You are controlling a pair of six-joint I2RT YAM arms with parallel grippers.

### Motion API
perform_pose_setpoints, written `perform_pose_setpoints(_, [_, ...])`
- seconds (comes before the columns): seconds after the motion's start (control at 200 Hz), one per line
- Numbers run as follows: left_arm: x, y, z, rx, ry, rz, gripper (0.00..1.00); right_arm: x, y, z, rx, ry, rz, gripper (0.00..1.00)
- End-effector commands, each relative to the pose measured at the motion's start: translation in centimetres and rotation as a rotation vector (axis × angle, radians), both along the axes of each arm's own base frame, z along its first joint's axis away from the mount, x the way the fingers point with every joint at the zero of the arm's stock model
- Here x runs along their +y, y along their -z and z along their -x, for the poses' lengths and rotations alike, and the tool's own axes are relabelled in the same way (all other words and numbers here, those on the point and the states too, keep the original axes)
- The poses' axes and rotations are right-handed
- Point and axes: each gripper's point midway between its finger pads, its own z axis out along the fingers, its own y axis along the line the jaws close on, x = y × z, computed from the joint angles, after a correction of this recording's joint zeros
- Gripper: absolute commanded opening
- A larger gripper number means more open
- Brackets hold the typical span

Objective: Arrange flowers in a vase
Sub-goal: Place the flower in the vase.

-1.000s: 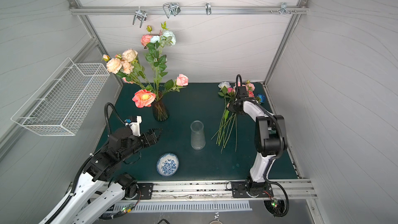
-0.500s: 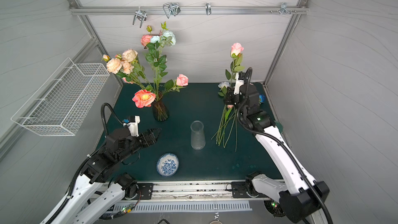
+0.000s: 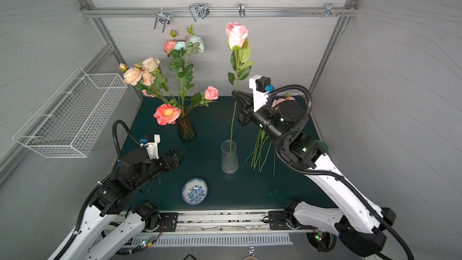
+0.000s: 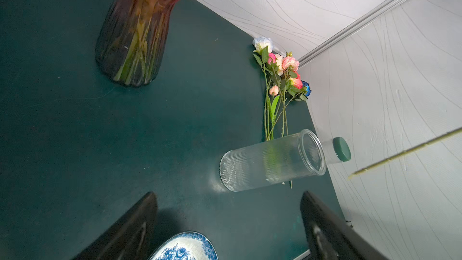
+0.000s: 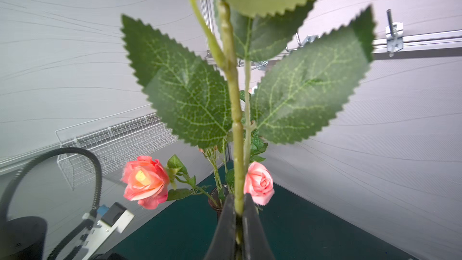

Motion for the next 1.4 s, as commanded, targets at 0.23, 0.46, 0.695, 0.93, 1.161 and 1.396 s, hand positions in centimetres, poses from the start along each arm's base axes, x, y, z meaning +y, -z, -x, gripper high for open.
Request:
perform_pose_setpoints(0.23, [0.2, -2.6, 0.2, -0.067, 0.000, 0.025, 0.92, 3.8, 4.7, -2.4, -0.051, -0.031, 0.065, 0.00])
perform_pose_setpoints(0.46, [-0.1, -2.7, 0.2, -0.077, 0.015, 0.026, 0.92, 3.2, 10.3, -2.4, 0.057, -0.018, 0.087, 0.00])
perform_pose_setpoints(0.695, [-0.3, -3.0, 0.0, -0.096, 0.028, 0.028, 0.92, 2.3, 15.3, -1.3, 0.184, -0.031, 0.105, 0.00])
perform_pose_setpoints(0.93, [-0.7, -2.8, -0.4, -0.088, 0.032, 0.031, 0.92, 1.3, 18.5, -0.1, 0.316, -0.030, 0.171, 0.48])
perform_pose_setpoints(1.161, [-1.0, -2.6, -0.7, -0.081, 0.042, 0.033, 0.92, -1.5, 19.3, 1.0, 0.358, 0.031, 0.164, 0.73])
perform_pose_setpoints(1.396, [-0.9, -2.7, -0.6, -0.089, 0.042, 0.027, 0.92, -7.1, 21.2, 0.5, 0.422, 0.212, 0.134, 0.76])
